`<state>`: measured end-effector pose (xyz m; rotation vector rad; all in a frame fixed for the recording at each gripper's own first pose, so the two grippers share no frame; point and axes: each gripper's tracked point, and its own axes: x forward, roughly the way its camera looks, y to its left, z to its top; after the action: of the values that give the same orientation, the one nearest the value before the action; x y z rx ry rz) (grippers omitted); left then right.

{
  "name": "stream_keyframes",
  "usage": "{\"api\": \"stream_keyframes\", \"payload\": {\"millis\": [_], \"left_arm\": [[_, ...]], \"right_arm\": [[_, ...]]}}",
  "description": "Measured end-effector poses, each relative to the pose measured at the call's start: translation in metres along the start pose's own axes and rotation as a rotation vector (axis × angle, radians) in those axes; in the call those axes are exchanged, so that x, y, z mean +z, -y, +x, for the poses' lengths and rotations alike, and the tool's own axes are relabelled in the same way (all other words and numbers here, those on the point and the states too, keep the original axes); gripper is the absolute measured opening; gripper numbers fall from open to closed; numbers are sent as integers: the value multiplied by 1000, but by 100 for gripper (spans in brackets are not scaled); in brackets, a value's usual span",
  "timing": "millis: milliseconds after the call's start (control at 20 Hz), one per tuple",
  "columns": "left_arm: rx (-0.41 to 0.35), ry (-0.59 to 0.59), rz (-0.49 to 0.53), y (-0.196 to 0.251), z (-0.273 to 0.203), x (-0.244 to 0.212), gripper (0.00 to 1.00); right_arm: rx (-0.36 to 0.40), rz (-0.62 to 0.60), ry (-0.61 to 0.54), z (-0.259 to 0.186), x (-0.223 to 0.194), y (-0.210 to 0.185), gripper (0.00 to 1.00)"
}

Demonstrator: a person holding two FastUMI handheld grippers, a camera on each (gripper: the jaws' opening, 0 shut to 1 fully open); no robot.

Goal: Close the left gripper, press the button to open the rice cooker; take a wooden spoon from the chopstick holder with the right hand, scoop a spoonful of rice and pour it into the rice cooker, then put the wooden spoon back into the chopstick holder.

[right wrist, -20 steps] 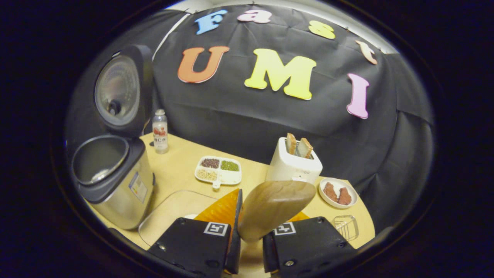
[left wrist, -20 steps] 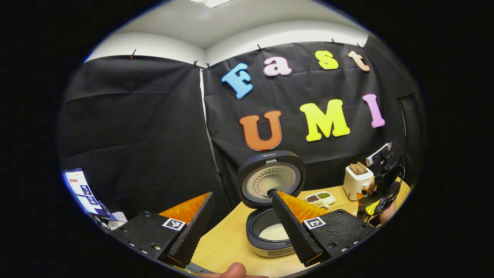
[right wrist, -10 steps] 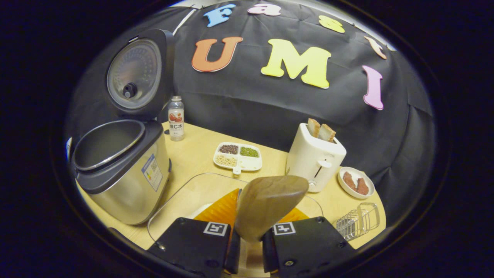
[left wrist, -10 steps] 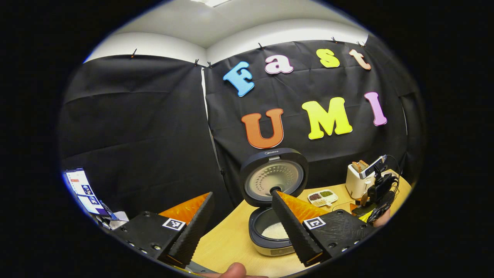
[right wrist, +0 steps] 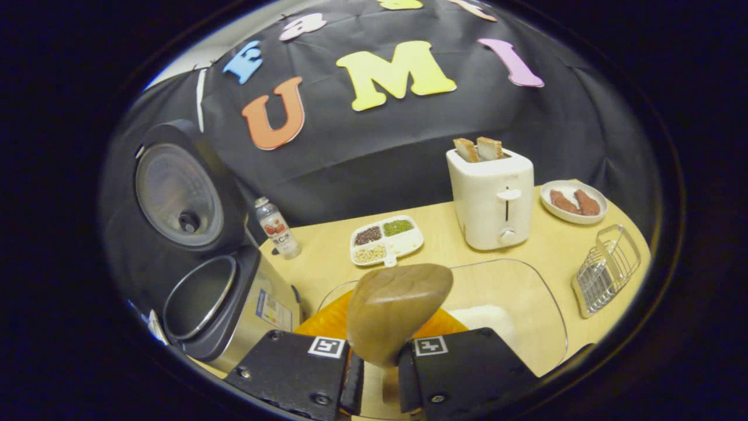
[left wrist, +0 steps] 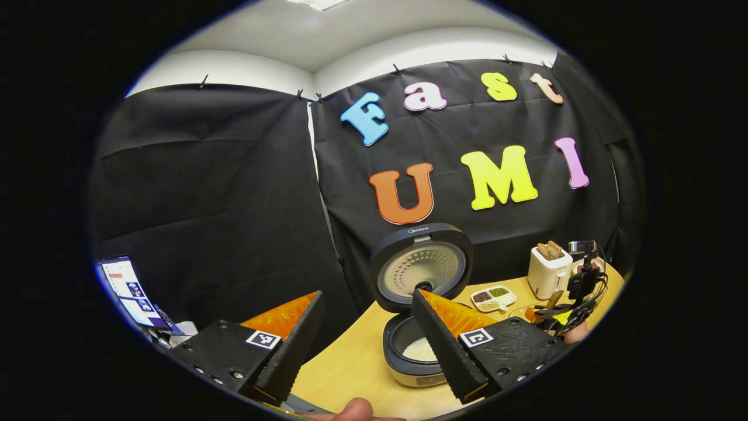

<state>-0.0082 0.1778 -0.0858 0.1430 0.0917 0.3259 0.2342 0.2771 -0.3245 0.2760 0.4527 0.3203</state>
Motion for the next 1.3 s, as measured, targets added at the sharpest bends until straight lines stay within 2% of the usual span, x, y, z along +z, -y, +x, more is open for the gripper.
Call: {"api": "stream_keyframes", "payload": {"millis": [100,250,300,350,400,450,950,1300], "left_arm": [[5,7,-1,-3,1,2,96],[9,5,-7,-5,-1,2,95],[7,5,-7,-5,0,2,95],[9,5,-6,-6,0,3,95],[10,6,-5,-4,0,2,95],[9,6,-4,-6,1,4,95],[9,28,2,-5,1,17,95],[-3,45,2,0,-1,24,95]], "right_arm": [[10,69,0,-1,0,-1,29],[29,270,6,0,0,6,29],[38,335,6,1,0,10,24],[51,397,4,-1,-1,12,24],[64,400,14,0,5,9,24],[80,421,14,2,5,8,29],[121,673,97,-13,38,30,29],[148,667,155,-37,74,34,29]]}}
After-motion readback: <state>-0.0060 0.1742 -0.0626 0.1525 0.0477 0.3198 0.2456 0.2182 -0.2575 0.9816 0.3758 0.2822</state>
